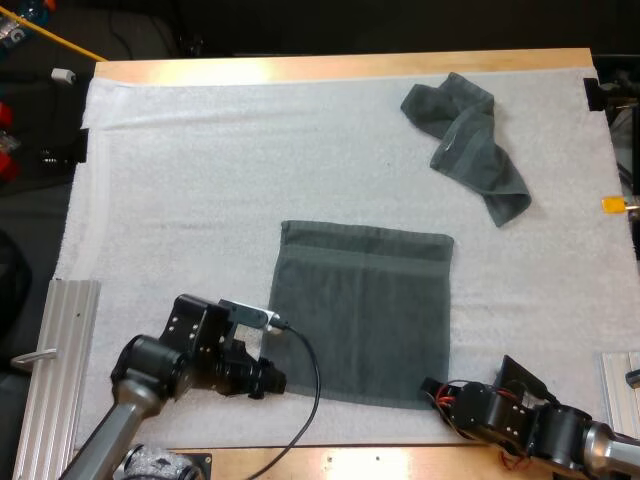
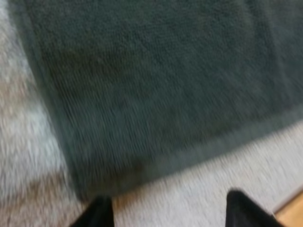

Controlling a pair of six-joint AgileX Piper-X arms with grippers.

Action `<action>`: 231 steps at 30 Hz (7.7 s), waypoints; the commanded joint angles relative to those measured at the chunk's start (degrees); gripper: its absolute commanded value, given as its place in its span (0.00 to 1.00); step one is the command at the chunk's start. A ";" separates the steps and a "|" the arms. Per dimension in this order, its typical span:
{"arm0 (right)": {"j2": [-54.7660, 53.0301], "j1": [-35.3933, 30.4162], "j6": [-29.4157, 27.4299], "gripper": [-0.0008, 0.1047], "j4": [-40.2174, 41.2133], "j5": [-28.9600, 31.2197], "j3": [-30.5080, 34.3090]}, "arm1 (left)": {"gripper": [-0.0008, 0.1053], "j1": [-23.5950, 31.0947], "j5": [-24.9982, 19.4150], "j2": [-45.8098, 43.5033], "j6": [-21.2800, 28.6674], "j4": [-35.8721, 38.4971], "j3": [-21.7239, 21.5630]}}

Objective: Pick towel from pile, fold and stack

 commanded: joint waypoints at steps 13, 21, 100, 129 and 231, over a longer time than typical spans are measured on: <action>0.02 -0.10 -0.55 0.01 0.01 -0.99 0.37 | 0.48 -0.20 -3.82 17.83 -0.60 -5.38 -0.08; 0.02 -0.10 -0.55 0.01 0.01 -0.99 0.37 | 0.48 -0.20 4.64 19.69 1.21 -6.49 -0.08; 15.94 -35.45 -26.91 0.01 -1.25 -12.79 -23.39 | 0.01 -0.20 -9.85 29.87 3.33 -14.50 -21.94; 16.60 -35.45 -29.65 0.55 -12.39 -9.30 -23.39 | 0.49 -0.20 -9.83 28.96 10.22 -17.71 -21.94; 31.64 -45.23 -53.47 0.01 6.19 -32.78 -31.62 | 0.50 -0.20 9.14 -18.18 -4.02 8.98 -21.94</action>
